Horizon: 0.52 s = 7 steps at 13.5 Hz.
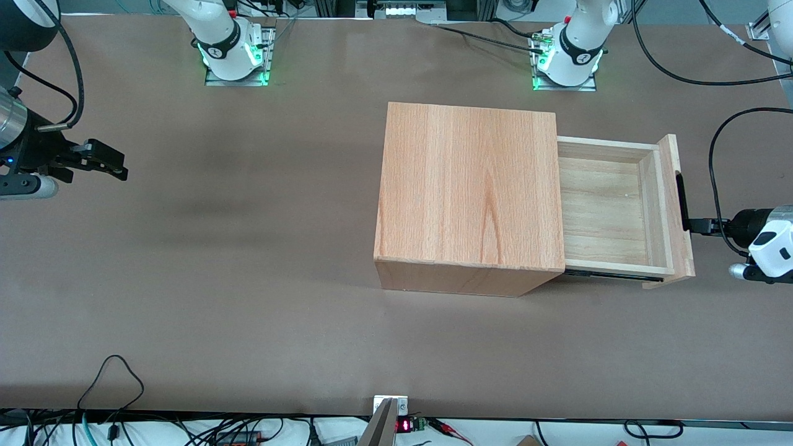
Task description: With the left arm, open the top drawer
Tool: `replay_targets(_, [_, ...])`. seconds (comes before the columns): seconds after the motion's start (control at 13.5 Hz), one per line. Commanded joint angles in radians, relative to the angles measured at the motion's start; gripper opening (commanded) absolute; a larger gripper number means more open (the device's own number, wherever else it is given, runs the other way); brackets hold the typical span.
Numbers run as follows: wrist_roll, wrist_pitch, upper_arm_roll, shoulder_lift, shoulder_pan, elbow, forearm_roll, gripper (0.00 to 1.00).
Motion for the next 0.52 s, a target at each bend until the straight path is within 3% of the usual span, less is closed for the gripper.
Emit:
replay_targets(0.0, [-0.01, -0.017, -0.006, 0.027, -0.002, 0.068, 0.007, 1.0])
replay_targets(0.44, [-0.007, -0.03, -0.006, 0.025, -0.002, 0.068, -0.01, 1.0])
